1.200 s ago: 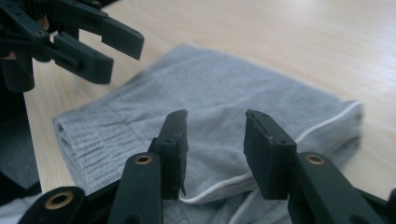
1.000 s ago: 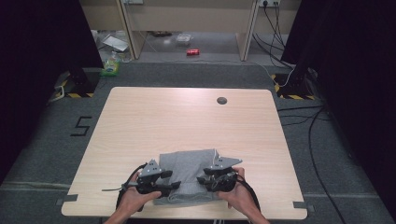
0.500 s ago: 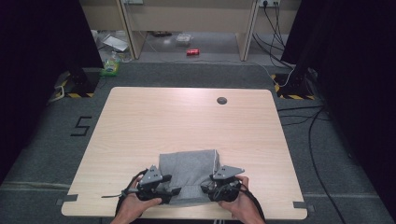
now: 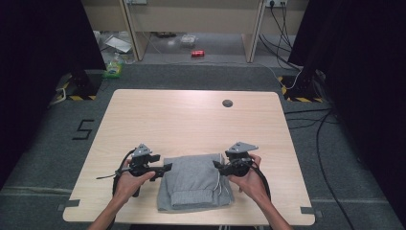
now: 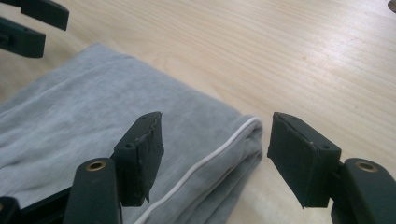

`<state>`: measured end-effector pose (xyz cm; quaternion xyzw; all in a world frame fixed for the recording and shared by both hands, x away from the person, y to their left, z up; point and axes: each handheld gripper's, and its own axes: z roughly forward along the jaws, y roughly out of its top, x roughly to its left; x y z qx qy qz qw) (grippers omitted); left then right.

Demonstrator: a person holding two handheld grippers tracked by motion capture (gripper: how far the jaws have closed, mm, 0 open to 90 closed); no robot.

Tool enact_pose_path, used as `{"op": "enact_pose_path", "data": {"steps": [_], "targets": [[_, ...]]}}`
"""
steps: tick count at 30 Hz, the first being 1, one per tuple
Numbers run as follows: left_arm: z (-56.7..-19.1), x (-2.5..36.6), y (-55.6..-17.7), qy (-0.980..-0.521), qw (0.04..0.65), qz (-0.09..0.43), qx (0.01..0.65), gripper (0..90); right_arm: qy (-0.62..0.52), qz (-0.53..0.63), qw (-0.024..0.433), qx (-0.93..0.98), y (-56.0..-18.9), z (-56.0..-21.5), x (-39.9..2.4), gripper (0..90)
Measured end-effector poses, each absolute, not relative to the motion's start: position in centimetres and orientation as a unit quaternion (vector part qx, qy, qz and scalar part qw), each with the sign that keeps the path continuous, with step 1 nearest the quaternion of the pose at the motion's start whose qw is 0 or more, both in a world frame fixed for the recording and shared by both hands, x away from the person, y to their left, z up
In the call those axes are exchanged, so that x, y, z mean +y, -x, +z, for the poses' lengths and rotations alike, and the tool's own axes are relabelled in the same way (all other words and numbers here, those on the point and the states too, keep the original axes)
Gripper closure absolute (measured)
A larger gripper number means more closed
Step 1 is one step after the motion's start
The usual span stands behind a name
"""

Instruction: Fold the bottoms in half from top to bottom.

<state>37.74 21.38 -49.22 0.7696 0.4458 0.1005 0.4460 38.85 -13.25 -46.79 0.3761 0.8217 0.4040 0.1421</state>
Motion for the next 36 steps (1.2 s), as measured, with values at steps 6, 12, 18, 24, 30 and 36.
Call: {"op": "enact_pose_path", "data": {"steps": [6,12,18,24,30,36], "targets": [[-49.7,21.4,-38.8,-0.772,0.435,0.09,0.455,27.6,-0.385,0.401,0.126,0.822,-40.7,-47.3,-12.7,35.7],[-50.3,21.5,-39.6,-0.772,0.426,0.08,0.465,26.6,-0.391,0.396,0.115,0.823,-41.6,-47.9,-12.4,35.5],[-50.9,21.4,-40.0,-0.775,0.42,0.076,0.466,26.2,-0.4,0.401,0.1,0.818,-42.2,-48.5,-12.7,35.3],[-51.0,21.3,-40.2,-0.78,0.413,0.074,0.464,26.1,-0.397,0.406,0.096,0.818,-42.2,-48.6,-12.9,35.0],[-51.1,21.0,-40.3,-0.787,0.406,0.077,0.459,26.1,-0.4,0.403,0.084,0.819,-42.5,-49.3,-13.1,34.5],[-51.2,20.9,-40.0,-0.791,0.399,0.088,0.455,26.0,-0.398,0.397,0.082,0.823,-42.6,-49.7,-12.9,34.0]]}}
